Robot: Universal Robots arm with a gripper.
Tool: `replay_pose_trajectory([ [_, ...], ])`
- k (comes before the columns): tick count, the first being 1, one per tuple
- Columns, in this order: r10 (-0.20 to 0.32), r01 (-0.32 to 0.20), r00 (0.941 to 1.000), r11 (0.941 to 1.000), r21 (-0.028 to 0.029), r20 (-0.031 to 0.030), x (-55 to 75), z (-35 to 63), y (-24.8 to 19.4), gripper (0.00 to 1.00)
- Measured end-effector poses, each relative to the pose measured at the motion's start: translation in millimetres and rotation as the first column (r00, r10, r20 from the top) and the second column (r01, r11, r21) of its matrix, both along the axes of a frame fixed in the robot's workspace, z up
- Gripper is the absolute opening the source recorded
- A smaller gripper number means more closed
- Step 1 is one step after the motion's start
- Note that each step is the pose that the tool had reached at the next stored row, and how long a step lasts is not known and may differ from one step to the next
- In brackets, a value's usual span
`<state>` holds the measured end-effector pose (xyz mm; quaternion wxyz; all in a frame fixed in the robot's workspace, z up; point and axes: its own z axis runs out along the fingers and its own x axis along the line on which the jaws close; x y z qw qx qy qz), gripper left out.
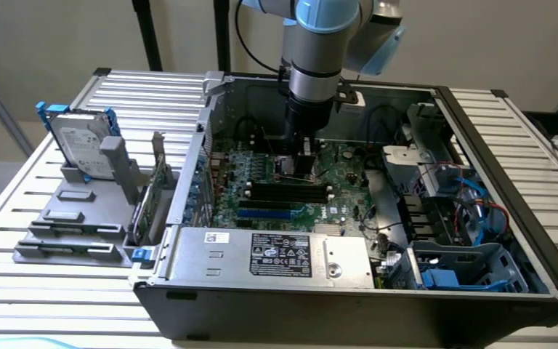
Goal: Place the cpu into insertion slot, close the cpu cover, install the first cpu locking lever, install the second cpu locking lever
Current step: 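Place the cpu into insertion slot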
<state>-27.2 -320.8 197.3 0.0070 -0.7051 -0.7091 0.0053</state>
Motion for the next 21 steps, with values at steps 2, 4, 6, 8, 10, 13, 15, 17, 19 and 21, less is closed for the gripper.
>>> replay_pose_trajectory([
  [2,0.004,-0.004,1.0000,1.0000,0.0000,0.0000,0.0,0.0,0.0,0.62],
  [4,0.004,-0.004,1.0000,1.0000,-0.0002,0.0000,0.1,0.0,0.0,0.62],
  [6,0.004,-0.004,1.0000,1.0000,-0.0009,0.0000,0.2,0.0,0.0,0.62],
  [8,0.004,-0.004,1.0000,1.0000,-0.0017,0.0001,0.5,-0.1,0.0,0.62],
  [10,0.004,-0.004,1.0000,1.0000,-0.0021,0.0001,1.0,-0.1,-0.1,0.62],
  [13,0.004,-0.004,1.0000,1.0000,-0.0023,0.0000,1.9,0.0,0.0,0.62],
  [15,0.004,-0.004,1.0000,1.0000,-0.0023,0.0000,1.9,0.1,0.0,0.62],
  [17,0.004,-0.004,1.0000,1.0000,-0.0018,0.0000,1.8,0.5,0.0,0.62],
  [19,0.004,-0.004,1.0000,1.0000,0.0007,0.0001,0.9,0.8,0.0,0.62],
  [21,0.004,-0.004,1.0000,1.0000,0.0042,0.0001,-0.5,1.1,-0.1,0.62],
])
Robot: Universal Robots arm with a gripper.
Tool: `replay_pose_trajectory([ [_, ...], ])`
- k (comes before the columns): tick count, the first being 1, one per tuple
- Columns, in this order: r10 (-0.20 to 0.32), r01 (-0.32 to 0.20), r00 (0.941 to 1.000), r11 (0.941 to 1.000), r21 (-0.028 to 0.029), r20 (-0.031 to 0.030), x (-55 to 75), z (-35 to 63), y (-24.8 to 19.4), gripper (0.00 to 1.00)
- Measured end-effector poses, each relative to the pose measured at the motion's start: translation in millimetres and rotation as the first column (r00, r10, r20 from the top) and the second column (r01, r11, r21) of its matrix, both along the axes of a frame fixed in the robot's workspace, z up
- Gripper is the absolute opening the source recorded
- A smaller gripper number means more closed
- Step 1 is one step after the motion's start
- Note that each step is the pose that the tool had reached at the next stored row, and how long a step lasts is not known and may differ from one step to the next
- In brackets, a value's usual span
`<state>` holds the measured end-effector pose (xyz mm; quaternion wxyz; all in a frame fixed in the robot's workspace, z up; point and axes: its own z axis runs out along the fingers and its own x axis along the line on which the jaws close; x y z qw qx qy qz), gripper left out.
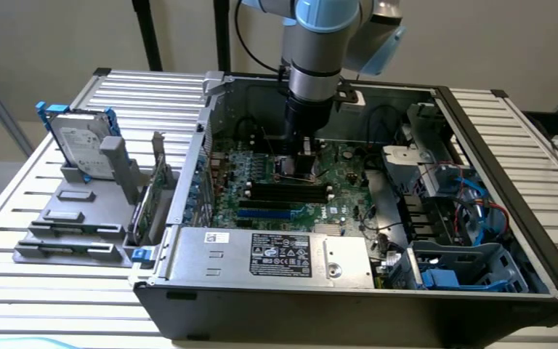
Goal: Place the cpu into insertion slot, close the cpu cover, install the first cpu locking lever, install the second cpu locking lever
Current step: 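Place the cpu into insertion slot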
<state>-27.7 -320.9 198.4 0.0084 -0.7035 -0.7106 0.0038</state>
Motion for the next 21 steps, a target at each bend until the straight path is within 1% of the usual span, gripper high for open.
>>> replay_pose_trajectory([
  [5,0.000,0.000,1.0000,1.0000,0.0069,0.0000,-3.2,0.1,0.1,0.62],
  [8,0.000,0.000,1.0000,1.0000,0.0095,0.0000,-4.4,0.1,0.1,0.62],
  [18,-0.001,0.001,1.0000,0.9999,0.0101,0.0000,-5.4,0.1,0.1,0.62],
  [19,-0.001,0.001,1.0000,0.9999,0.0100,0.0000,-5.4,0.1,0.0,0.60],
  [21,-0.002,0.002,1.0000,1.0000,0.0098,-0.0003,-5.4,0.2,0.0,0.60],
])
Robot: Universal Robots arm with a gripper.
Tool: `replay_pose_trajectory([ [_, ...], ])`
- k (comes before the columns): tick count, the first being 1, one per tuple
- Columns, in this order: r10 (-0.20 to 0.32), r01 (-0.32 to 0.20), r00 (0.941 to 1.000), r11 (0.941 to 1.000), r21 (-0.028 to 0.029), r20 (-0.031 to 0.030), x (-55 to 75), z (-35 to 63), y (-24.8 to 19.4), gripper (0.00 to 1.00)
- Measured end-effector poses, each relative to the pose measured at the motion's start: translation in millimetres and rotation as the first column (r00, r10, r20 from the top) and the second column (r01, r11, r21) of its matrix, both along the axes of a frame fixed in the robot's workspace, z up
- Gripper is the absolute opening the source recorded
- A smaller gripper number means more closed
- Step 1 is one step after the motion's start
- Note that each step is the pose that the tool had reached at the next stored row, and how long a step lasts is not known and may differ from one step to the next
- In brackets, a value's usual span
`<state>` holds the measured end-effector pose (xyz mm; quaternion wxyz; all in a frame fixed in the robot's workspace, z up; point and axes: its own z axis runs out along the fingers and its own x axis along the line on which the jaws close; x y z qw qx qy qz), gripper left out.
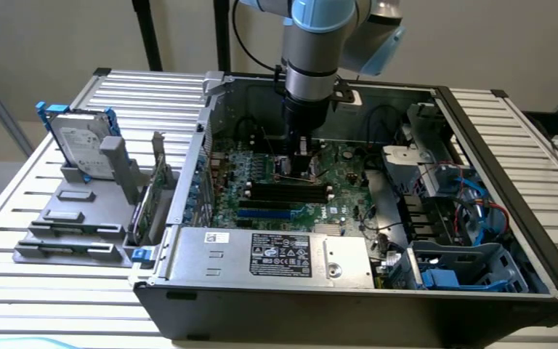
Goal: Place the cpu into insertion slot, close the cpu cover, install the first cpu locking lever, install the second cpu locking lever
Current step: 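Place the cpu into insertion slot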
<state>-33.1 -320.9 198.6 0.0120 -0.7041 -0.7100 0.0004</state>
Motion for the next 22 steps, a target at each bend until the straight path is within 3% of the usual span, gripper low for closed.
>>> replay_pose_trajectory([
  [1,-0.001,0.001,1.0000,1.0000,0.0001,0.0001,0.0,0.0,0.0,0.55],
  [22,-0.008,0.008,1.0000,1.0000,-0.0006,0.0003,0.1,1.3,-0.2,0.54],
])
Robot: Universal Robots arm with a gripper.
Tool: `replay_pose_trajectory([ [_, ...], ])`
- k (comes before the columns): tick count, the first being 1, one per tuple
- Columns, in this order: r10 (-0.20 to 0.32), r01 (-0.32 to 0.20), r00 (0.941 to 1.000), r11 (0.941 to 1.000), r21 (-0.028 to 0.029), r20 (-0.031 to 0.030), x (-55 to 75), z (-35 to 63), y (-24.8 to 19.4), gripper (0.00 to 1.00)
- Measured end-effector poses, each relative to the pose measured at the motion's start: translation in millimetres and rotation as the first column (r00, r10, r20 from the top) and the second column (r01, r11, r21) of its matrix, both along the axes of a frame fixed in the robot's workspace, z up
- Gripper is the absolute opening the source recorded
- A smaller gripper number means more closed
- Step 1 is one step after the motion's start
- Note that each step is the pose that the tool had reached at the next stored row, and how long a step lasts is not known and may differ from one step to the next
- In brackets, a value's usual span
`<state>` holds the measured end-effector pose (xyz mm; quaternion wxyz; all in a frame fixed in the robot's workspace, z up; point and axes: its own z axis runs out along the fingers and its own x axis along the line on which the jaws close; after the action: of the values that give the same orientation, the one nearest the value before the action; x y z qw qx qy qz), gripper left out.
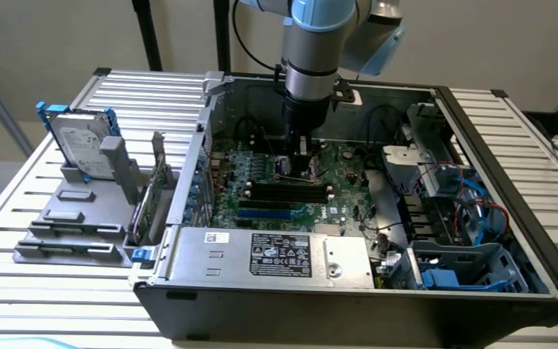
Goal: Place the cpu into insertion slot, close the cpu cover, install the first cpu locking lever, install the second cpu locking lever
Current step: 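Place the cpu into insertion slot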
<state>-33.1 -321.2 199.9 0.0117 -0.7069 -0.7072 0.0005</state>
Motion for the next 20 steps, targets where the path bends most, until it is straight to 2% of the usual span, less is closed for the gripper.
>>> replay_pose_trajectory([
  [9,0.000,0.000,1.0000,1.0000,-0.0001,0.0004,0.0,0.7,-1.0,0.54],
  [16,0.000,0.000,1.0000,1.0000,-0.0001,0.0089,-0.1,0.7,-1.0,0.54],
  [20,0.000,0.000,0.9999,1.0000,-0.0011,0.0107,-1.1,0.7,-1.0,0.54],
])
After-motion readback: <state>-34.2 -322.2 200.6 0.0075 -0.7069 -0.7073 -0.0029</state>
